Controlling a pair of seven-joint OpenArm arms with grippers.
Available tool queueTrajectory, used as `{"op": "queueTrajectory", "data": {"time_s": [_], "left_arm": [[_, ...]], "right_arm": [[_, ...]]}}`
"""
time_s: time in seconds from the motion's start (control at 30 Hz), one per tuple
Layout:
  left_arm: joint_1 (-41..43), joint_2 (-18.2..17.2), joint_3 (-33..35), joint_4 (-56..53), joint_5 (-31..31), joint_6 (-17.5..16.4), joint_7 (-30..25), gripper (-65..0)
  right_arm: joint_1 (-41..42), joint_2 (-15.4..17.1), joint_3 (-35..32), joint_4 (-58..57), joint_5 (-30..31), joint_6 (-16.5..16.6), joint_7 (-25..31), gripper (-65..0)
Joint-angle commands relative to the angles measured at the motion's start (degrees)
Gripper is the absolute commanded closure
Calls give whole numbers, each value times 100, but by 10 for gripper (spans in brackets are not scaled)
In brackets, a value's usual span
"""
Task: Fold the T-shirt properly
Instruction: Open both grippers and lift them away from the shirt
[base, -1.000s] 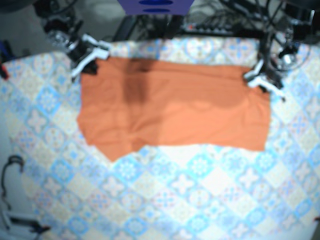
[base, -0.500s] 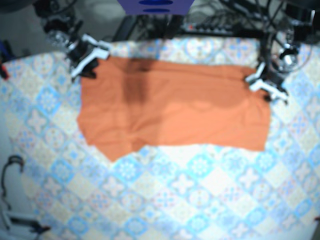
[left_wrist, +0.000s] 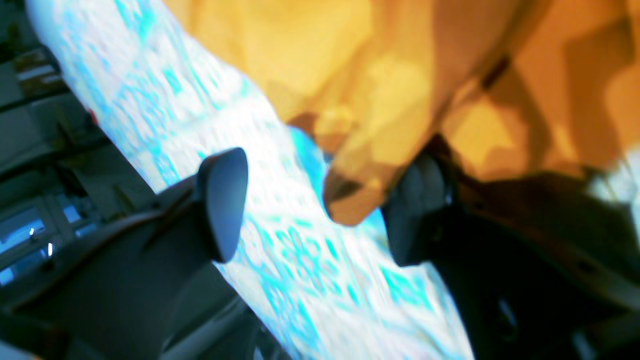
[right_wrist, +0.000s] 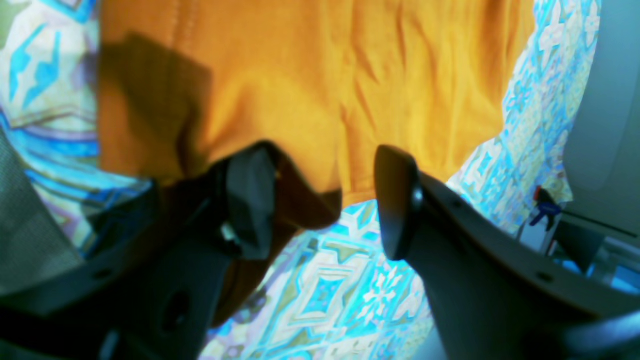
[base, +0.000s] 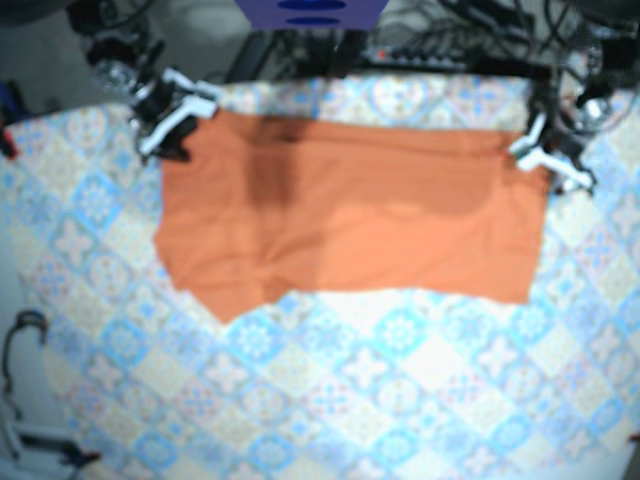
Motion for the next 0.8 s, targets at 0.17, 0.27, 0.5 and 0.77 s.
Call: {"op": "queueTrajectory", "data": {"time_s": [0.17,0.27,0.5,0.77], "left_arm": [[223,-142,-150,226,-116,23,-29,-420],[249,-142,-193,226,-116,23,-38,-420],[284,-160,-475,226,-133,23,-56,-420],[451,-168,-782,534,-652,6,-56,-419]], "right_arm": [[-26,75,41,103,23,-64,42,-312],[-26,75,41,103,23,-64,42,-312],[-26,75,50,112,23,-64,42,-311],[-26,75,208,182,32,-64,42,-311]]}}
